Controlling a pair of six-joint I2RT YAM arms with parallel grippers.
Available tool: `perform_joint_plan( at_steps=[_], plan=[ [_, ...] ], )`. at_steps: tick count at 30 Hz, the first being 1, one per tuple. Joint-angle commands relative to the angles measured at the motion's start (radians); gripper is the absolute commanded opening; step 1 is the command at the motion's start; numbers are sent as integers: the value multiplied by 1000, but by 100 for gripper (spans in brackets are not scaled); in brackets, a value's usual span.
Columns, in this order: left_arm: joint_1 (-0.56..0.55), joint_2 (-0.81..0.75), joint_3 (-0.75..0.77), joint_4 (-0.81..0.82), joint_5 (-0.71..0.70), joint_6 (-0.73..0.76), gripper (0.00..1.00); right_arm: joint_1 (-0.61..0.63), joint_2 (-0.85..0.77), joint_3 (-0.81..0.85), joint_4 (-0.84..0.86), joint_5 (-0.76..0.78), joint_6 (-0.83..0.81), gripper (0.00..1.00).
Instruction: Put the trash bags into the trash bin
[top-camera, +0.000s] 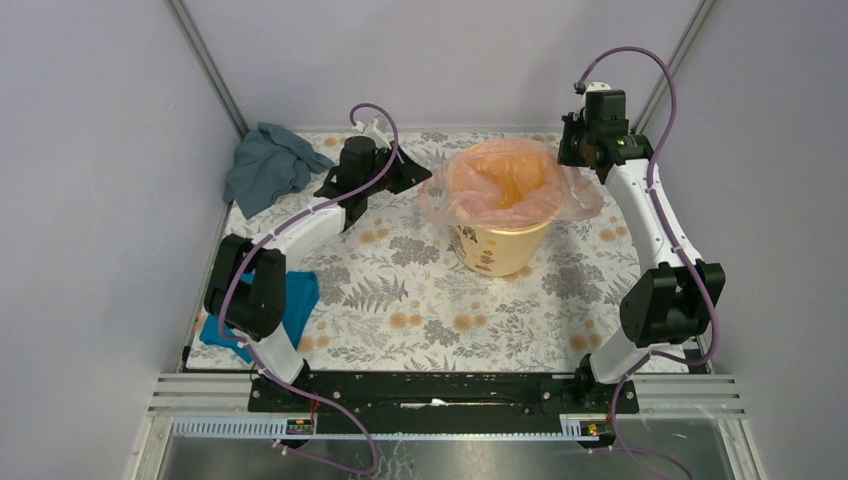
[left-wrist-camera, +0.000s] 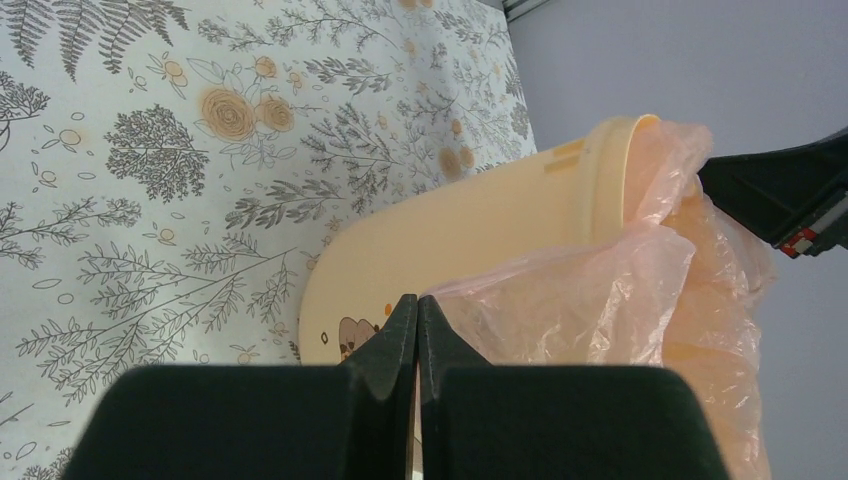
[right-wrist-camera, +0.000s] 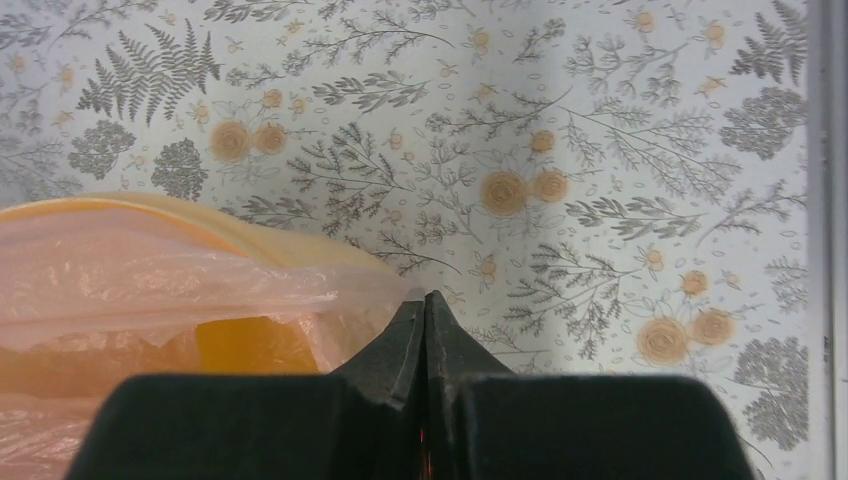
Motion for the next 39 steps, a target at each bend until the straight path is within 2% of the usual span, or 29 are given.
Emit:
perform_joint_plan(
  at_steps=[1, 2, 4, 9, 11, 15, 16, 21, 26, 30, 39],
  plan=[
    [5, -24, -1, 157, 11, -5, 0, -30, 19, 44, 70, -137, 36, 8],
    [6, -46, -34, 205, 11, -7, 0, -31, 17, 34, 83, -148, 36, 14],
    [6, -86, -93, 281, -26, -10, 0, -34, 17, 22, 108, -152, 44, 17],
    [11, -78, -67, 197, -99, 20, 0, -52, 54, 43, 134, -147, 74, 23],
    [9, -68, -64, 205, -116, 29, 0, -55, 76, 49, 144, -122, 80, 20],
    [7, -42, -66, 250, -137, 10, 0, -70, 132, 58, 162, -130, 102, 1],
    [6, -28, -53, 242, -136, 9, 0, -74, 147, 61, 160, -137, 108, 0],
    [2, 47, 25, 199, -135, 2, 0, -79, 197, 29, 151, -151, 127, 0],
    [-15, 106, 67, 147, -157, 25, 0, -79, 170, -18, 135, -205, 137, 8],
    [-25, 120, 3, 118, -181, 19, 0, -79, 117, -31, 143, -207, 145, 15],
    [-37, 79, -104, 115, -159, 10, 0, -79, 133, 15, 128, -223, 159, 15]
  ],
)
